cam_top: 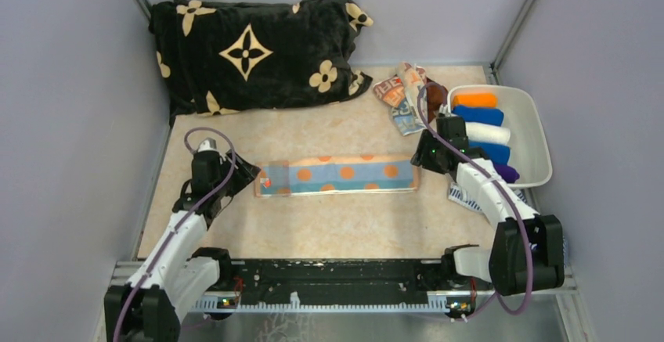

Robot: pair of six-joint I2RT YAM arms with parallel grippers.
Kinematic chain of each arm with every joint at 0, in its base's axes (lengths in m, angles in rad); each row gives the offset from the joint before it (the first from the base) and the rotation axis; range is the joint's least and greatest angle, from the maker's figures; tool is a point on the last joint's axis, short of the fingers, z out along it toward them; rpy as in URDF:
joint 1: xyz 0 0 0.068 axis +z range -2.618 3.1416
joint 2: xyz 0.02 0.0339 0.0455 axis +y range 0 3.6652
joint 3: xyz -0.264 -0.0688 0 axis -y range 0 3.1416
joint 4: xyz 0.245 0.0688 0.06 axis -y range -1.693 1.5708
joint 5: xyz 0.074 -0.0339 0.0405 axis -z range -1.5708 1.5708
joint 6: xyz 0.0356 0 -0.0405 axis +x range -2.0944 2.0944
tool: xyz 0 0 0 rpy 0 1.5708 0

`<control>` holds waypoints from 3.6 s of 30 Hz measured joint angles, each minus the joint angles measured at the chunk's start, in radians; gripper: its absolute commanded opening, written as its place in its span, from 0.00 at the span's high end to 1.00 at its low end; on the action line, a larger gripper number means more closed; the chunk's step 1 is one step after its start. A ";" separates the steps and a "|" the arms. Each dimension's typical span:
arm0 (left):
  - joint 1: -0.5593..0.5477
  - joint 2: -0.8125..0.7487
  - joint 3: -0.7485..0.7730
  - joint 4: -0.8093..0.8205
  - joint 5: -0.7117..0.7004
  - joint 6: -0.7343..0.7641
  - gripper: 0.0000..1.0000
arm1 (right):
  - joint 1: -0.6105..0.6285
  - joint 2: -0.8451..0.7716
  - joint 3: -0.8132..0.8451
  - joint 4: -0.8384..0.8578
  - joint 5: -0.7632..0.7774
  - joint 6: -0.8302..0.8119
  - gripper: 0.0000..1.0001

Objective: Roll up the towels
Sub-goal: Fold the towel at the center of the board.

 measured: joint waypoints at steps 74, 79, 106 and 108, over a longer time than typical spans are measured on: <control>0.013 0.372 0.208 0.030 0.040 0.140 0.32 | 0.052 0.143 0.038 0.061 0.044 -0.053 0.56; 0.013 0.352 0.208 -0.022 0.047 0.163 0.29 | 0.093 0.260 0.064 0.020 0.068 -0.082 0.59; 0.013 0.344 0.303 -0.188 0.074 0.347 0.26 | 0.225 0.478 0.244 -0.145 0.229 -0.077 1.00; 0.013 0.343 0.303 -0.188 0.081 0.348 0.26 | 0.223 0.479 0.254 -0.158 0.257 -0.070 1.00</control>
